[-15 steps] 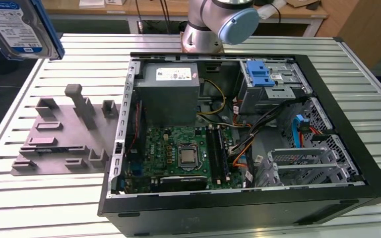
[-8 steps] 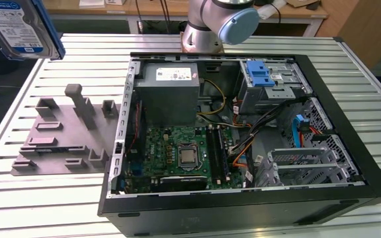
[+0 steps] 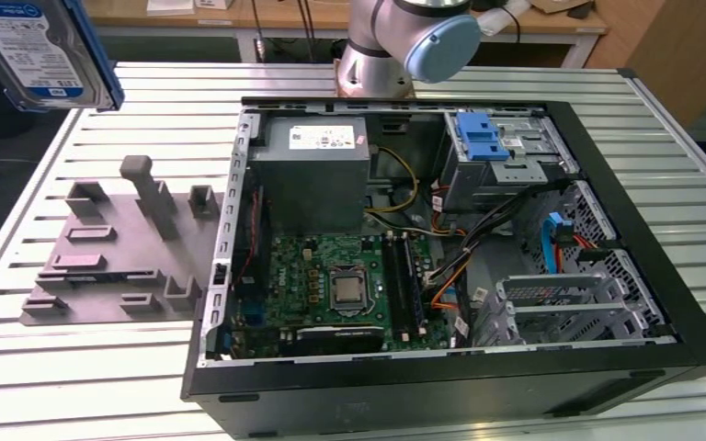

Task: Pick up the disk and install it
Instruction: 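Pick up the disk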

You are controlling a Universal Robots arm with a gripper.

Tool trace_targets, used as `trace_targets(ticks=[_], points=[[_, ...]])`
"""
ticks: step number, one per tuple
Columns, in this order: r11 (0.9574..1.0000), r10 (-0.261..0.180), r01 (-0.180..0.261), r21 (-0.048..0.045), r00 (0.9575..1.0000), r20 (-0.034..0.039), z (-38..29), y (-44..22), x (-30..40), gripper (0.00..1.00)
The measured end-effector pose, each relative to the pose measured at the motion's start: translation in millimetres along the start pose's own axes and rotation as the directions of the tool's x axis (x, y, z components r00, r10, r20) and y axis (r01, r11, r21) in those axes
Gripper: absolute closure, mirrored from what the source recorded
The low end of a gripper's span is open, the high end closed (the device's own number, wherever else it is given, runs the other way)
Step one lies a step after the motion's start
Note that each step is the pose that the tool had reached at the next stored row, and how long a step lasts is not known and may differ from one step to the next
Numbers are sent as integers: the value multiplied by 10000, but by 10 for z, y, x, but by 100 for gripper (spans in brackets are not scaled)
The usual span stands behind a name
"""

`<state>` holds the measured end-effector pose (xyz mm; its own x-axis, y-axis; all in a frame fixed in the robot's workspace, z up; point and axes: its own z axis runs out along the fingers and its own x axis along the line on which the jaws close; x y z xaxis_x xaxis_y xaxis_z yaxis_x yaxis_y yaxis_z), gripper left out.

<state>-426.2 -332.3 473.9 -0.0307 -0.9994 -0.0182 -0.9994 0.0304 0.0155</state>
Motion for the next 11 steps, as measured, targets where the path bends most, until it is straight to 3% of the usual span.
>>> trace_targets(ticks=[11], points=[[10000, 0, 0, -1, 10000, -1, -1, -26, -1, 64]])
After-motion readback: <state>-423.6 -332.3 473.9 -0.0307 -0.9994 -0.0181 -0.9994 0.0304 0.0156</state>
